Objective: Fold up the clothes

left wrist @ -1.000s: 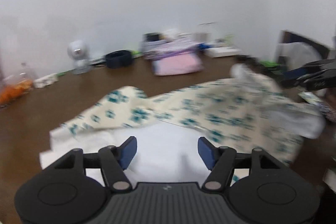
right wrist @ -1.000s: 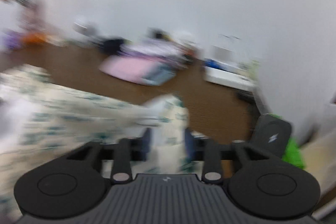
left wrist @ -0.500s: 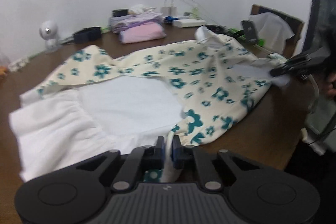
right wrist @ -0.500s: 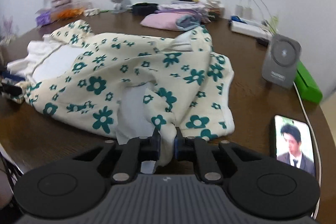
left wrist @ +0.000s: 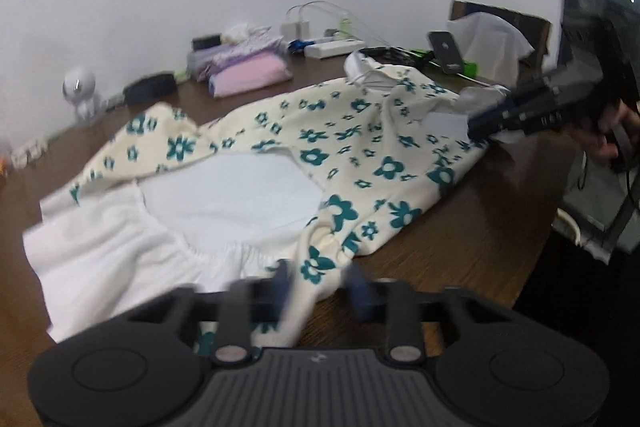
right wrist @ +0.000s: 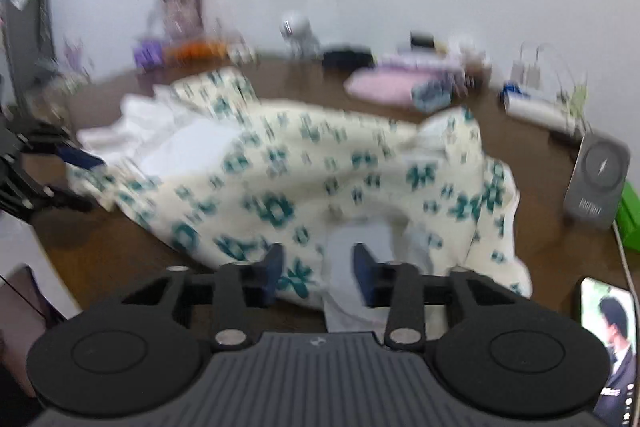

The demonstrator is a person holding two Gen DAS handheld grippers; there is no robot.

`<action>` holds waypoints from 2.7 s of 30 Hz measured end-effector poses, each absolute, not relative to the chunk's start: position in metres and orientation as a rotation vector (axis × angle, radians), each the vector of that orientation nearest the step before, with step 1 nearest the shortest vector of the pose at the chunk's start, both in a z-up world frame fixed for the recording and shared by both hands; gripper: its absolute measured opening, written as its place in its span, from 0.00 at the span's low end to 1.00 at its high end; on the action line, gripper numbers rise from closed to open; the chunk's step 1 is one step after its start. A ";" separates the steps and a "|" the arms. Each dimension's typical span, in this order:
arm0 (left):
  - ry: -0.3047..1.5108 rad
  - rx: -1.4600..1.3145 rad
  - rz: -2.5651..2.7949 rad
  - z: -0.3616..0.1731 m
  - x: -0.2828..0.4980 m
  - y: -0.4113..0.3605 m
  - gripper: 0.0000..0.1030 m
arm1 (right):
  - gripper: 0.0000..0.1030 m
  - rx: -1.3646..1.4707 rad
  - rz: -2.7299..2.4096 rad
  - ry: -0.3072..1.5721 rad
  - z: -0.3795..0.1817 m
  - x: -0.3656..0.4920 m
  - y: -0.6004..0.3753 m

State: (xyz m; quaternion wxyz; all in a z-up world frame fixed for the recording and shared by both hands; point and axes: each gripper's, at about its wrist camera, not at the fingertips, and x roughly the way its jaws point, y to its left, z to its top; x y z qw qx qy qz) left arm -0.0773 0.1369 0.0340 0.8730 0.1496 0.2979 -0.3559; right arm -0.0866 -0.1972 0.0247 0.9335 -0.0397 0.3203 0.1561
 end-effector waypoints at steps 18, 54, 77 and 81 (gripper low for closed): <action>0.632 0.222 -0.829 0.068 0.002 0.143 0.18 | 0.02 0.043 0.292 0.537 0.048 -0.059 -0.208; 0.549 0.205 -0.824 0.067 -0.050 0.188 0.22 | 0.11 -0.016 0.533 0.679 0.026 -0.094 -0.233; 0.521 0.230 -0.806 0.056 -0.038 0.146 0.11 | 0.07 -0.057 0.390 0.548 0.033 -0.073 -0.170; 0.585 0.282 -0.755 0.043 -0.031 0.140 0.27 | 0.14 -0.154 0.353 0.623 0.014 -0.056 -0.163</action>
